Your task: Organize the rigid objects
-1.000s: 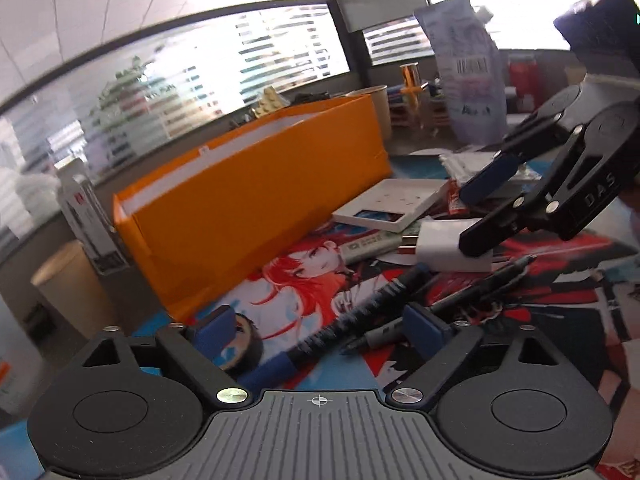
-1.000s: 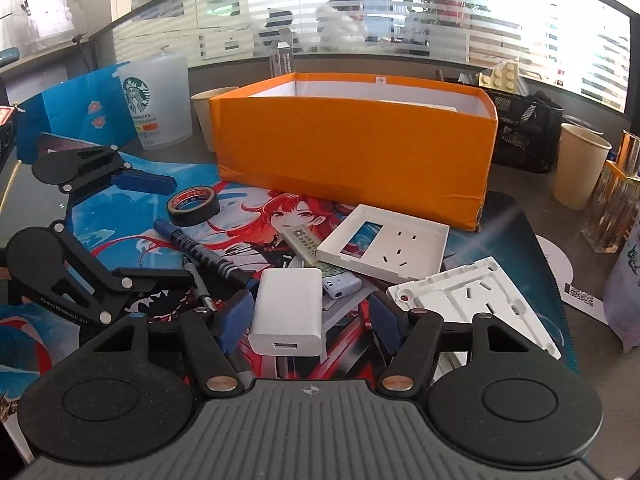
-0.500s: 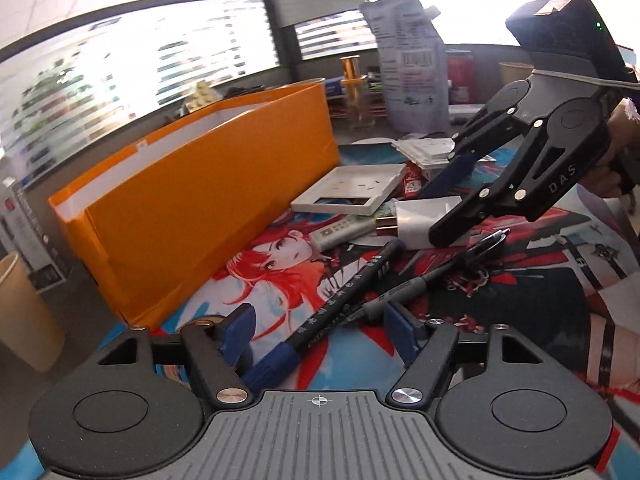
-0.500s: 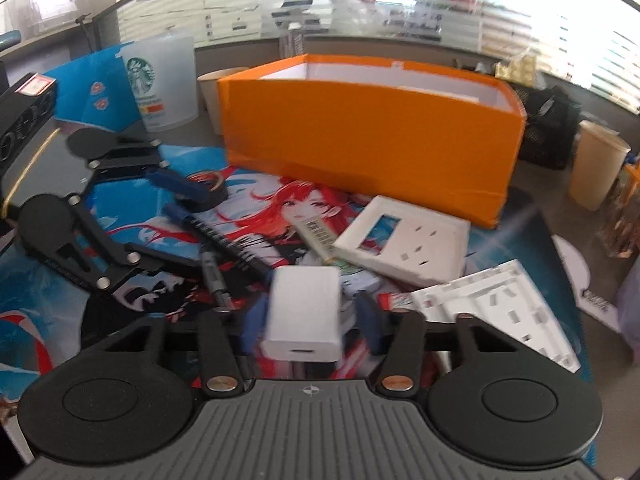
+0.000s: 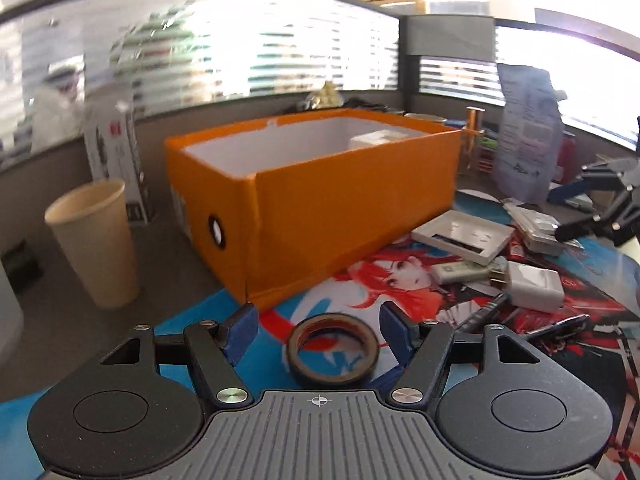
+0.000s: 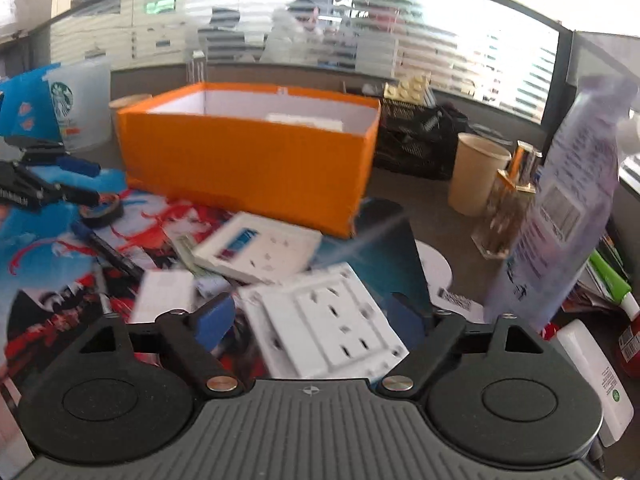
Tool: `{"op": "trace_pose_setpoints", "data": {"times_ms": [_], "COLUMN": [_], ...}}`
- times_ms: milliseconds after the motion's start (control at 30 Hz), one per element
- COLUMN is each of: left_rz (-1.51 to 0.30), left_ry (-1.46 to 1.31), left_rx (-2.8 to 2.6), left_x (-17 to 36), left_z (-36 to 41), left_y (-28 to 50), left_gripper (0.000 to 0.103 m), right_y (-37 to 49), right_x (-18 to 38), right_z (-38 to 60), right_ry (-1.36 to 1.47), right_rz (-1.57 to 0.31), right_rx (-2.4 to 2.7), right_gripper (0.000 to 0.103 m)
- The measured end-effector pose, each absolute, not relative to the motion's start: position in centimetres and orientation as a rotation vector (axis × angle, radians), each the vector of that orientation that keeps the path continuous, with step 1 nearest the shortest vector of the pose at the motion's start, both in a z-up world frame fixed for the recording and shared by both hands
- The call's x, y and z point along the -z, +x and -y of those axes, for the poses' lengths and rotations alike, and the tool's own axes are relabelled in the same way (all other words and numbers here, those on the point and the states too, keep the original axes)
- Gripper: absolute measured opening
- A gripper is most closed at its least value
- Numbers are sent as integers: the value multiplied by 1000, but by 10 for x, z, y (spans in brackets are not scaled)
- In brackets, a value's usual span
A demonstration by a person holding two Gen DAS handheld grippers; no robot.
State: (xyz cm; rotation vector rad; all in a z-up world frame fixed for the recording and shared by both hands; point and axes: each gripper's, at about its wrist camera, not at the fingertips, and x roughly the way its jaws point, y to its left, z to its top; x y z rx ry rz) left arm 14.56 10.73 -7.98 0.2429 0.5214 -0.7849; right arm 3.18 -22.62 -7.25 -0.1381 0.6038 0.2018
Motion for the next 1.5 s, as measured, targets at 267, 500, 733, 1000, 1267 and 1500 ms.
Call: {"op": "trace_pose_setpoints", "data": {"times_ms": [267,500,733,1000,1267,1500], "left_rz": [-599,-620,-624,-624,-580,-543], "left_ry": [263,285,254,255,199,130], "left_rx": [820,725,647,575,535,507], "left_x": [87,95,93,91,78,60], "left_z": [-95,-85,-76,-71,-76,-81], "left_y": [149,153,148,137,115,96], "left_gripper": [76,77,53,53,53,53], "right_y": [47,60,55,39,27,18], "right_x": [91,102,101,96,91,80], "right_z": [246,252,255,259,256,250], "right_ry": [-146,-90,-39,-25,-16,-6], "right_rz": [-627,-667,-666,-637,-614,-551], "right_rx": [-304,-338,-290,-248,-240,-253], "right_gripper": [103,88,87,82,79,79]}}
